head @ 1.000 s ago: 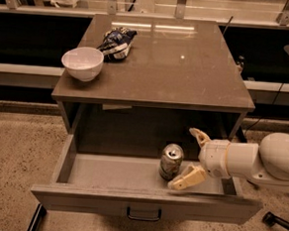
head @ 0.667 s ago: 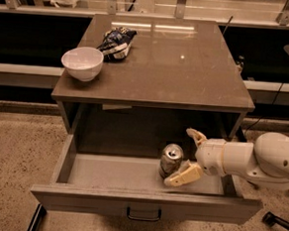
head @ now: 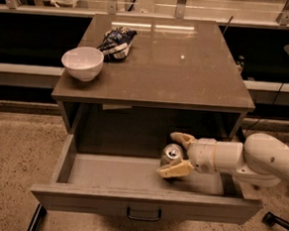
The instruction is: Pick 7up can from top drawer and place on counter
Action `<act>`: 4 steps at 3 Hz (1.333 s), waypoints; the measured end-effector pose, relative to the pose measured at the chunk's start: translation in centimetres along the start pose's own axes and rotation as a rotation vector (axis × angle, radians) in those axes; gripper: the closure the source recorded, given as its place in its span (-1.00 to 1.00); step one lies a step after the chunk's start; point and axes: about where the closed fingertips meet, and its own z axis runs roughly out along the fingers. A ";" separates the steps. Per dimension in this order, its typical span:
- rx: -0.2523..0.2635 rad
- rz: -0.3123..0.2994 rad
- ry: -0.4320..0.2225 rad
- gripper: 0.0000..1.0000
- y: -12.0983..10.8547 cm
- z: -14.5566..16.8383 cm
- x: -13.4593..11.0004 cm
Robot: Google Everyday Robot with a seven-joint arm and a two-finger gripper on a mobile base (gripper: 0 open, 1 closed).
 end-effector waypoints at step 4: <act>-0.071 -0.222 -0.204 1.00 0.9 -7.0 -8.7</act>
Offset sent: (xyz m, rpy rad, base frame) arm -0.0072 -0.0102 -0.0013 0.1450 -0.1000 0.0726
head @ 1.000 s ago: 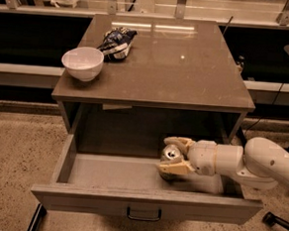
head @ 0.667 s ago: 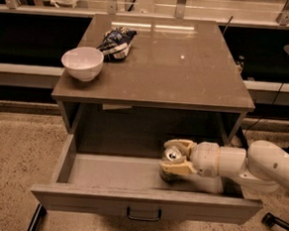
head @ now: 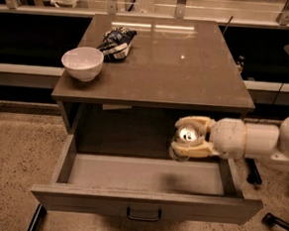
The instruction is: Pick 7up can from top drawer and place on counter
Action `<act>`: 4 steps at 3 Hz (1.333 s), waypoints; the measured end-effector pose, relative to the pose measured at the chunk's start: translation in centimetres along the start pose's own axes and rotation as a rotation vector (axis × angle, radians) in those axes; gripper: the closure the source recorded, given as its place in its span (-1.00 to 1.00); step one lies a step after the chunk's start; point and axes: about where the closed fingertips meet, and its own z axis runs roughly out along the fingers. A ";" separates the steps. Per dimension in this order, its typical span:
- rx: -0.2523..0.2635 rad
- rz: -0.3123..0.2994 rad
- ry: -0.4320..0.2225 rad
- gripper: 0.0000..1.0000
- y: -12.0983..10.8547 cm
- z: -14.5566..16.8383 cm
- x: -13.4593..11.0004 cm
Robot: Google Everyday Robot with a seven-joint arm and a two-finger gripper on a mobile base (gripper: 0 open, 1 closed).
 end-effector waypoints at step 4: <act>-0.149 0.047 0.044 1.00 -10.2 -3.6 -16.6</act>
Offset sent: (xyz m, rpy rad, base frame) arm 0.0300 -0.0346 0.1824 -0.1033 -0.0017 0.1229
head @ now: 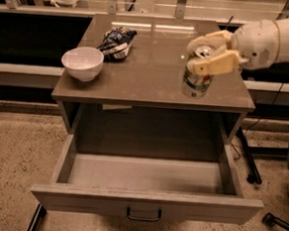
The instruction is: Pick 7up can from top drawer and place on counter
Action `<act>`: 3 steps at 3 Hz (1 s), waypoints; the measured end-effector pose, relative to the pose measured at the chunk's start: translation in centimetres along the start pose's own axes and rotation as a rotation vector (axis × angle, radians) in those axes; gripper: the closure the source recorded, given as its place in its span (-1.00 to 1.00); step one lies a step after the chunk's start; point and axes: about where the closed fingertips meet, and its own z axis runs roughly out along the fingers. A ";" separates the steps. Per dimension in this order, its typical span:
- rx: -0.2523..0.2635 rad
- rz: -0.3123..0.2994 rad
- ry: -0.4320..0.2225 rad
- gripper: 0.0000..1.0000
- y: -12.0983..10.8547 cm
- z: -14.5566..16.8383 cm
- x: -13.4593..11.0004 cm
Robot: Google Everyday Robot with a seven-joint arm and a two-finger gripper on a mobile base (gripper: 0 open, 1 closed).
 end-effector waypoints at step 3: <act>0.080 0.151 0.080 1.00 -6.7 1.9 0.2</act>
Offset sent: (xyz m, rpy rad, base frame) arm 0.1131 0.0079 -0.0506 -0.1306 0.2573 -0.2500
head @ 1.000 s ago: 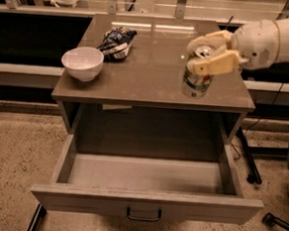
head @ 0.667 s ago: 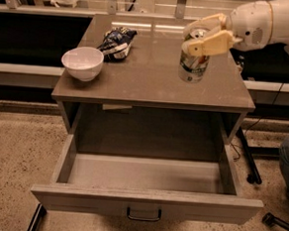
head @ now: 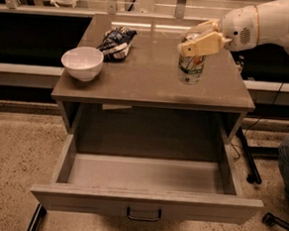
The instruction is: Pick 7up can from top drawer and place on counter
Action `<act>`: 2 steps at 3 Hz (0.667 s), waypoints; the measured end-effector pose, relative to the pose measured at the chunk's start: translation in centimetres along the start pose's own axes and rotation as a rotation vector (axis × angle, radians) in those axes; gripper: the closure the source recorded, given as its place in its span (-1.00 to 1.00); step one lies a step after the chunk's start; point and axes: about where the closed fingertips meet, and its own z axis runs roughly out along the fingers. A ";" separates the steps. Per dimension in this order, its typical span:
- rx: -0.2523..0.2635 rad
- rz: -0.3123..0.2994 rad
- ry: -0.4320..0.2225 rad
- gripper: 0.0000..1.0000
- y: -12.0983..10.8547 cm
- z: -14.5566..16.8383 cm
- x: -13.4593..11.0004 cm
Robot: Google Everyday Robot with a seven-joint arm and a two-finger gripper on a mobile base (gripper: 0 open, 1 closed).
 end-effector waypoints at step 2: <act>0.123 0.012 -0.056 1.00 -2.2 0.2 1.3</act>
Offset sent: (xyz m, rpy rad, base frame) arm 0.0383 -0.0186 -0.0265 0.0980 -0.0885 -0.2048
